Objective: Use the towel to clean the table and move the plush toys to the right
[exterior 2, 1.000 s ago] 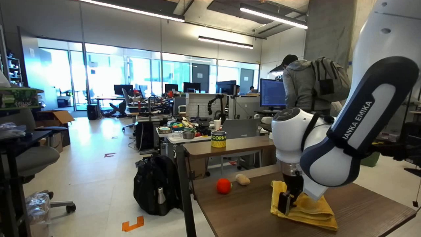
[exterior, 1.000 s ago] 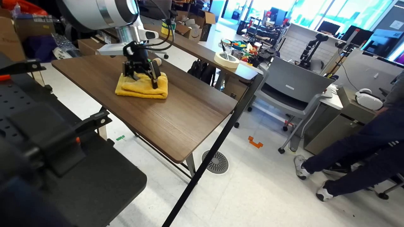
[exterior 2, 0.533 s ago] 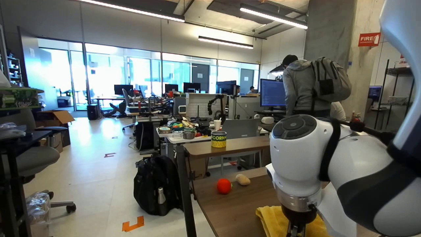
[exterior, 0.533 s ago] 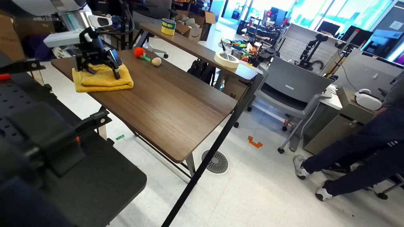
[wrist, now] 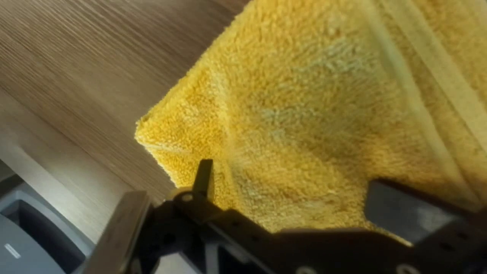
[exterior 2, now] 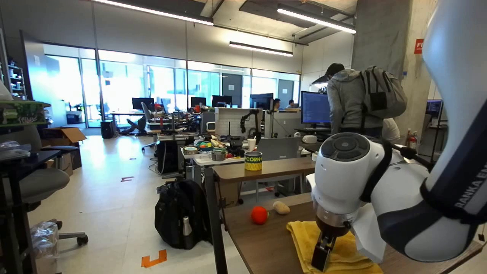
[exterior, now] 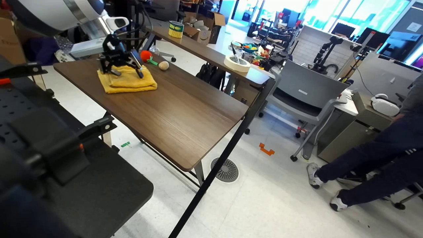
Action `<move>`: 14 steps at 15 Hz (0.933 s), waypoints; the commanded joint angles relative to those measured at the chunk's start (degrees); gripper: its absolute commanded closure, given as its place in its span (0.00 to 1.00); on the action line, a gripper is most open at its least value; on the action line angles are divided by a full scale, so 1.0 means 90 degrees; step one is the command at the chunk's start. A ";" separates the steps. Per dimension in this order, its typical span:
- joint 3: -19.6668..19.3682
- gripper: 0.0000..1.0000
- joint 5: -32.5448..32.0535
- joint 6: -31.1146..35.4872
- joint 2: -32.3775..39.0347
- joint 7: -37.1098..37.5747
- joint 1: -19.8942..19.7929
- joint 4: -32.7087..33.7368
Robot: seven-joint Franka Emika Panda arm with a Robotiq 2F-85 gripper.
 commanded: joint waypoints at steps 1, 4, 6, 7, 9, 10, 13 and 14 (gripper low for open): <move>0.0277 0.00 0.0990 -0.0406 0.0314 -0.0651 -0.1202 0.0561; 0.0706 0.00 0.1299 -0.1180 0.0402 -0.1354 -0.2467 0.1038; 0.0855 0.00 0.1347 -0.1655 0.0407 -0.1560 -0.3225 0.1303; 0.0964 0.00 0.1357 -0.1936 0.0422 -0.1711 -0.3631 0.1473; 0.1349 0.00 0.1323 -0.2628 0.0452 -0.2213 -0.4326 0.1822; 0.1498 0.00 0.1239 -0.2901 0.0446 -0.2460 -0.4524 0.1907; 0.1839 0.00 0.0943 -0.3306 0.0266 -0.3064 -0.4719 0.1754; 0.1927 0.00 0.0859 -0.3336 0.0226 -0.3197 -0.4678 0.1683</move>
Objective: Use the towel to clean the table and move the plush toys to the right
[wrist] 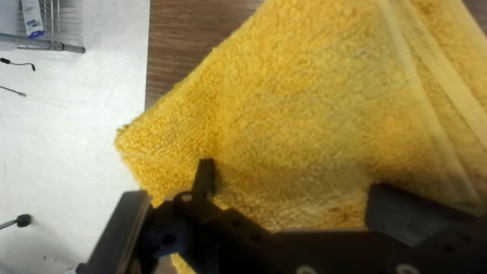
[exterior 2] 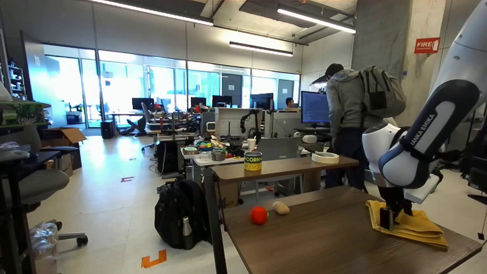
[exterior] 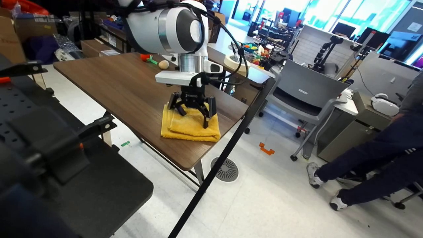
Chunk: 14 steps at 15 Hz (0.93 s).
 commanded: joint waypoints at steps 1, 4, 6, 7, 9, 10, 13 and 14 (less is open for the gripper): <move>0.0465 0.00 -0.0320 -0.0362 0.0081 -0.0456 0.0052 -0.0166; 0.0582 0.00 -0.0920 -0.0297 -0.0161 -0.0412 0.0572 -0.0588; 0.0580 0.00 -0.1427 -0.0244 -0.0309 -0.0285 0.1023 -0.0847; 0.0569 0.00 -0.1684 -0.0210 -0.0360 -0.0200 0.1276 -0.0967; 0.0587 0.00 -0.2190 -0.0149 -0.0488 -0.0063 0.1787 -0.1245; 0.0620 0.00 -0.2492 -0.0066 -0.0553 0.0054 0.2008 -0.1384; 0.0833 0.00 -0.3544 0.0062 -0.0880 0.0565 0.2637 -0.1832; 0.0945 0.00 -0.3883 0.0134 -0.1026 0.0856 0.2801 -0.2003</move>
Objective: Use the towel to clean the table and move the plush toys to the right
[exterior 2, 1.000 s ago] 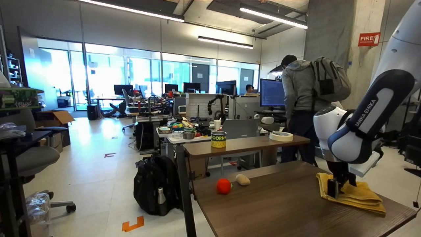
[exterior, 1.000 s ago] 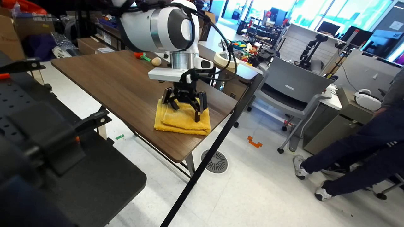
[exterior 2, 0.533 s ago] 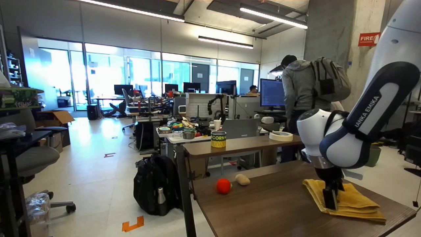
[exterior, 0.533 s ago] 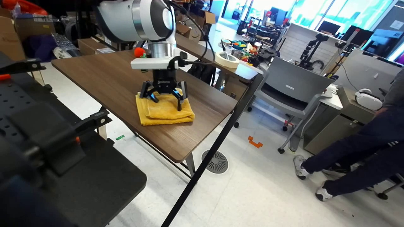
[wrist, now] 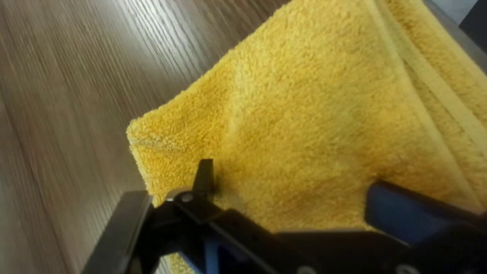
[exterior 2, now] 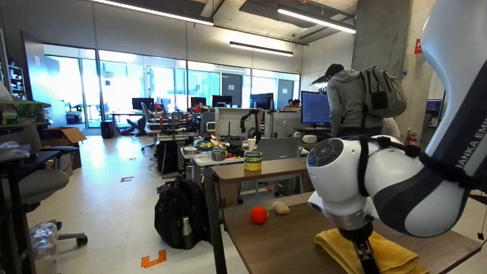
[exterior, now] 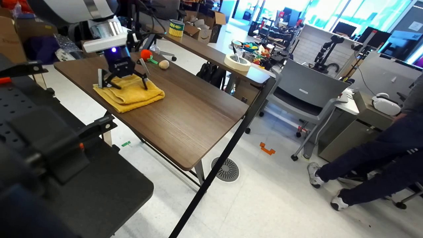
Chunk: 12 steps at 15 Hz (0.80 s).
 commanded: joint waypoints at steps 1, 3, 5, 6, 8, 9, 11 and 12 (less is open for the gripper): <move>0.0394 0.00 -0.1175 0.0533 -0.0399 0.1034 0.0469 -0.0743; 0.0717 0.00 -0.1471 0.0666 -0.0617 0.1176 0.0321 -0.0873; 0.0900 0.00 -0.1573 0.0901 -0.0777 0.1216 0.0003 -0.0956; 0.0907 0.00 -0.1580 0.1161 -0.0913 0.1341 -0.0187 -0.1042; 0.0929 0.00 -0.1439 0.1740 -0.1350 0.1236 -0.0710 -0.1405; 0.0935 0.00 -0.1368 0.2092 -0.1591 0.1085 -0.1022 -0.1644; 0.0982 0.00 -0.1168 0.2790 -0.1972 0.0757 -0.1671 -0.2027; 0.0975 0.00 -0.1034 0.3228 -0.2117 0.0490 -0.2057 -0.2230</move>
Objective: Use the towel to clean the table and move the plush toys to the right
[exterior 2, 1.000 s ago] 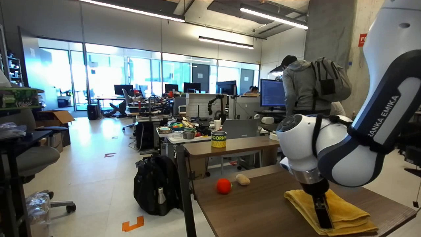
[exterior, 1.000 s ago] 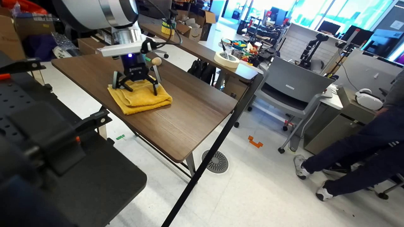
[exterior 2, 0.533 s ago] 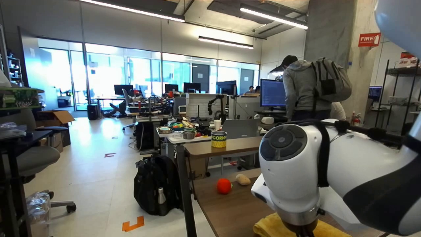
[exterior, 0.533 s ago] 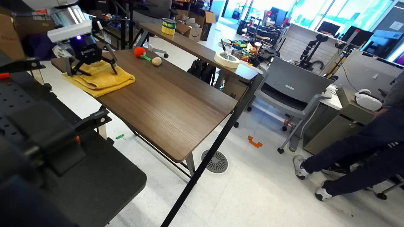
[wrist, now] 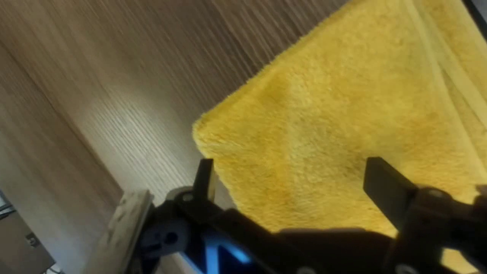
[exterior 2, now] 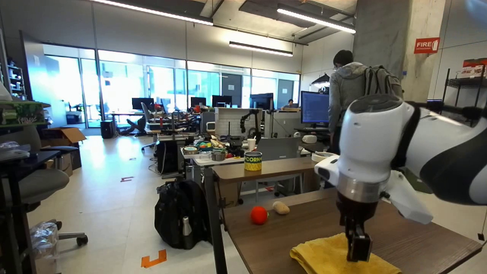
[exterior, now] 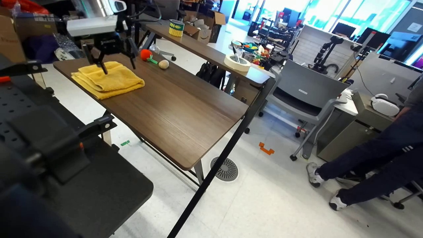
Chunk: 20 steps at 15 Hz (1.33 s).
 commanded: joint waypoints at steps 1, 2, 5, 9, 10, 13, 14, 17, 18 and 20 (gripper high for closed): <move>0.0310 0.00 0.0389 0.1271 -0.0903 -0.0876 -0.1426 -0.1066; 0.0421 0.00 0.0696 0.1671 -0.0964 -0.1407 -0.1940 -0.1256; 0.0353 0.00 0.0846 0.1853 -0.0743 -0.1623 -0.2148 -0.1113; 0.0649 0.00 0.1106 0.2341 -0.0761 -0.2297 -0.2989 -0.1477; 0.0693 0.00 0.1121 0.2341 -0.0762 -0.2296 -0.2970 -0.1477; 0.0571 0.00 0.1347 0.3313 -0.0734 -0.1802 -0.3055 -0.1654; 0.0793 0.00 0.1836 0.3534 -0.0747 -0.2120 -0.3307 -0.1811; 0.1421 0.00 0.1598 0.3984 -0.0619 -0.1476 -0.4163 -0.1910; 0.1684 0.00 0.1527 0.4070 -0.0522 -0.1285 -0.4456 -0.1872; 0.2165 0.00 0.1527 0.4230 -0.0370 -0.0922 -0.4906 -0.1797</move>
